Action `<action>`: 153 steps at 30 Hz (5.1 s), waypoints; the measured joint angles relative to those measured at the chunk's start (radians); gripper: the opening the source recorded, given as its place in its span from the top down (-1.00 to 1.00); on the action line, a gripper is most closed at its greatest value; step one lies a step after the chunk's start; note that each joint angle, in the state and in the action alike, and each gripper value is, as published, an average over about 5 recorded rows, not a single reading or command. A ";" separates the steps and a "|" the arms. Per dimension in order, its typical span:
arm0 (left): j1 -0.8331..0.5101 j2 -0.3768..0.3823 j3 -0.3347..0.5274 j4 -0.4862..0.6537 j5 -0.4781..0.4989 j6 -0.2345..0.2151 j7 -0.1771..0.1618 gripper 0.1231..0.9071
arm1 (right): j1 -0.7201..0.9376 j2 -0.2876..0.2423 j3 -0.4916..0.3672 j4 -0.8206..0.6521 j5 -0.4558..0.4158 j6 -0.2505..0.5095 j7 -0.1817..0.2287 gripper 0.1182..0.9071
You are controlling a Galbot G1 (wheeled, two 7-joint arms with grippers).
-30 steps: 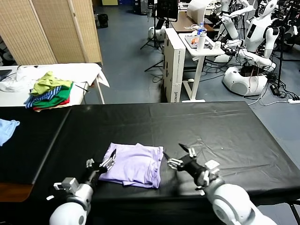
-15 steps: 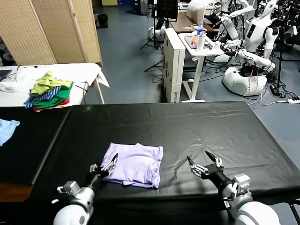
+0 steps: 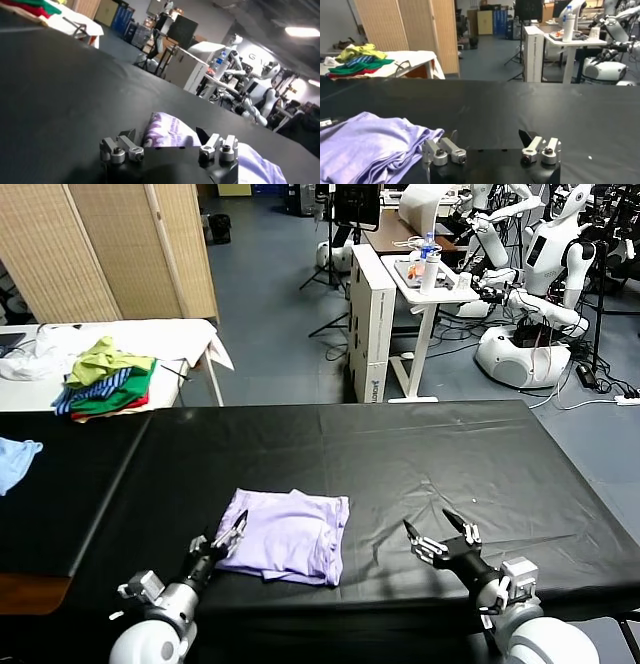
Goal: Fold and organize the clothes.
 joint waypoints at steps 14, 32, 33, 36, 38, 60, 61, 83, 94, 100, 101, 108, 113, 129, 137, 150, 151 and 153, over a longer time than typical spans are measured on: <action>0.000 0.007 -0.006 -0.004 -0.088 0.050 0.005 -0.22 | 0.007 0.016 -0.020 -0.010 -0.024 0.000 0.000 -1.00; 0.039 0.065 -0.053 -0.087 0.050 0.039 -0.078 0.84 | 0.022 0.031 -0.057 -0.038 -0.078 0.004 -0.001 -1.00; 0.046 0.079 -0.064 -0.097 0.068 0.036 -0.082 0.84 | 0.026 0.031 -0.061 -0.043 -0.080 0.004 -0.001 -1.00; 0.071 0.130 -0.107 -0.132 0.101 0.029 -0.088 0.84 | 0.039 0.034 -0.076 -0.057 -0.087 0.004 0.000 -1.00; 0.089 0.169 -0.143 -0.155 0.099 0.032 -0.094 0.84 | 0.051 0.039 -0.089 -0.067 -0.091 0.004 0.000 -1.00; 0.203 0.278 -0.335 -0.372 0.158 0.130 -0.208 0.84 | 0.083 0.058 -0.154 -0.108 -0.120 0.007 -0.002 -1.00; 0.192 0.253 -0.299 -0.389 0.143 0.142 -0.222 0.84 | 0.078 0.056 -0.148 -0.105 -0.120 0.007 -0.002 -1.00; 0.058 -0.128 0.263 -0.308 0.292 0.143 -0.256 0.84 | 0.082 0.068 -0.148 -0.110 -0.077 -0.013 0.008 -1.00; 0.074 -0.123 0.278 -0.328 0.309 0.155 -0.206 -0.49 | 0.198 0.053 -0.240 -0.120 0.141 -0.101 0.075 -1.00; 0.077 -0.091 0.239 -0.360 0.305 0.138 -0.201 -0.98 | 0.281 0.071 -0.317 -0.143 0.265 -0.132 0.120 -1.00; 0.077 -0.085 0.230 -0.361 0.306 0.135 -0.203 -0.99 | 0.295 0.076 -0.333 -0.150 0.271 -0.133 0.121 -1.00; 0.094 -0.068 0.188 -0.364 0.326 0.122 -0.206 -1.00 | 0.383 0.121 -0.449 -0.218 0.275 -0.135 0.129 -1.00; 0.101 -0.061 0.165 -0.370 0.332 0.117 -0.208 -1.00 | 0.405 0.138 -0.495 -0.255 0.263 -0.135 0.129 -0.73; 0.105 -0.023 0.075 -0.373 0.321 0.106 -0.211 -1.00 | 0.377 0.102 -0.448 -0.238 0.248 -0.172 0.127 0.95; 0.095 -0.005 0.054 -0.362 0.313 0.105 -0.211 -1.00 | 0.371 0.019 -0.337 -0.234 0.221 -0.205 0.109 0.95; 0.113 0.030 0.044 -0.370 0.278 0.109 -0.246 -1.00 | 0.319 -0.047 -0.246 -0.167 0.193 -0.254 0.123 -0.22; 0.116 0.035 0.043 -0.371 0.280 0.107 -0.247 -1.00 | 0.311 -0.050 -0.237 -0.157 0.186 -0.247 0.116 -0.42; 0.123 0.047 0.041 -0.371 0.284 0.094 -0.244 -1.00 | 0.291 -0.056 -0.215 -0.136 0.167 -0.227 0.095 -0.68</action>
